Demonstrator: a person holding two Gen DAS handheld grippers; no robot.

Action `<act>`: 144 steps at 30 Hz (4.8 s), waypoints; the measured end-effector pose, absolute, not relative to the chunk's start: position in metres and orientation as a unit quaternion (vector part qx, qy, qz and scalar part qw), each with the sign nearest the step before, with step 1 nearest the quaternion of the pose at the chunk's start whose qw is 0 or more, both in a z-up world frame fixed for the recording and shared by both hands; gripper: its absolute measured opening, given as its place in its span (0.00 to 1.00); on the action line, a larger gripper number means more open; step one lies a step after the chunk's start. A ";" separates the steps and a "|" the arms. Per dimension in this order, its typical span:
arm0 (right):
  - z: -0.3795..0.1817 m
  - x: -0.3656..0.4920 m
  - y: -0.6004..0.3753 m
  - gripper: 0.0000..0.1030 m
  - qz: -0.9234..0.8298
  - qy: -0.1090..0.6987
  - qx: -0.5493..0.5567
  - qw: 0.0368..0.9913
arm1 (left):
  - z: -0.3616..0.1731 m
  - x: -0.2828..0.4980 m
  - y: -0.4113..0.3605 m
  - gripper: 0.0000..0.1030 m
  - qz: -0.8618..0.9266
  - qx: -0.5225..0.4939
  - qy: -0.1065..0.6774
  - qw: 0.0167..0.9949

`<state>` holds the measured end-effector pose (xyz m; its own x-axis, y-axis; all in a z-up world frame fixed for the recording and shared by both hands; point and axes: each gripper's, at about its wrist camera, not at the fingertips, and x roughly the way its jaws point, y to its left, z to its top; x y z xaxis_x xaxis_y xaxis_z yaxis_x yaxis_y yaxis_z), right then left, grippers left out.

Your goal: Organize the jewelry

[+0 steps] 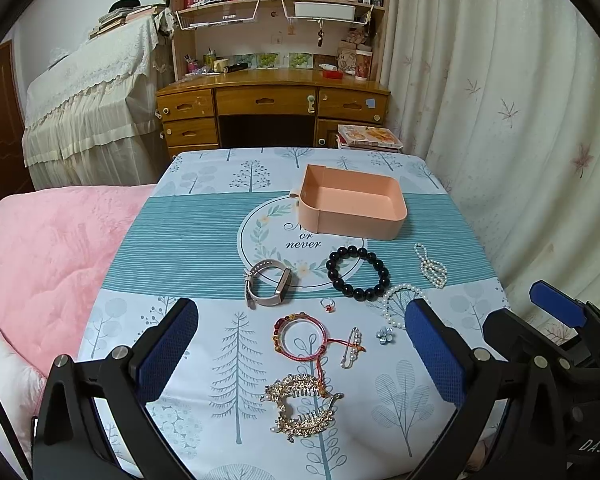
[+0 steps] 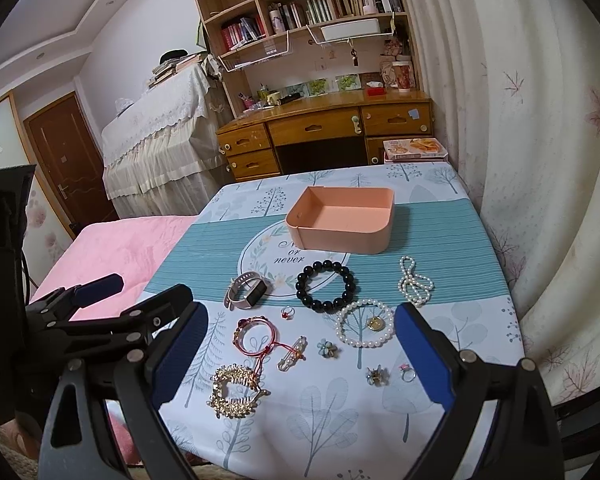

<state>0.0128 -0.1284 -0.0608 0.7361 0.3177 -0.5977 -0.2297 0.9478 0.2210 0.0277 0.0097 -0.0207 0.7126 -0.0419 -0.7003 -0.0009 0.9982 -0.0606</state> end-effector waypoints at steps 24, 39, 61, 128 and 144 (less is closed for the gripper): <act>-0.067 0.012 -0.125 0.92 0.148 0.343 0.066 0.925 | -0.027 0.027 0.018 0.99 -0.007 -0.034 0.393 0.919; -0.066 0.013 -0.123 0.92 0.148 0.351 0.065 0.922 | -0.029 0.031 0.019 0.99 -0.004 -0.036 0.406 0.913; -0.065 0.021 -0.121 0.92 0.157 0.358 0.068 0.918 | -0.024 0.046 0.021 0.99 -0.025 -0.032 0.406 0.913; -0.091 0.208 -0.117 0.14 0.161 0.487 0.053 0.857 | -0.090 0.223 0.054 0.07 -0.051 -0.023 0.533 0.844; -0.070 0.270 -0.142 0.14 0.135 0.418 0.136 0.888 | -0.103 0.323 -0.017 0.08 -0.043 -0.004 0.485 0.873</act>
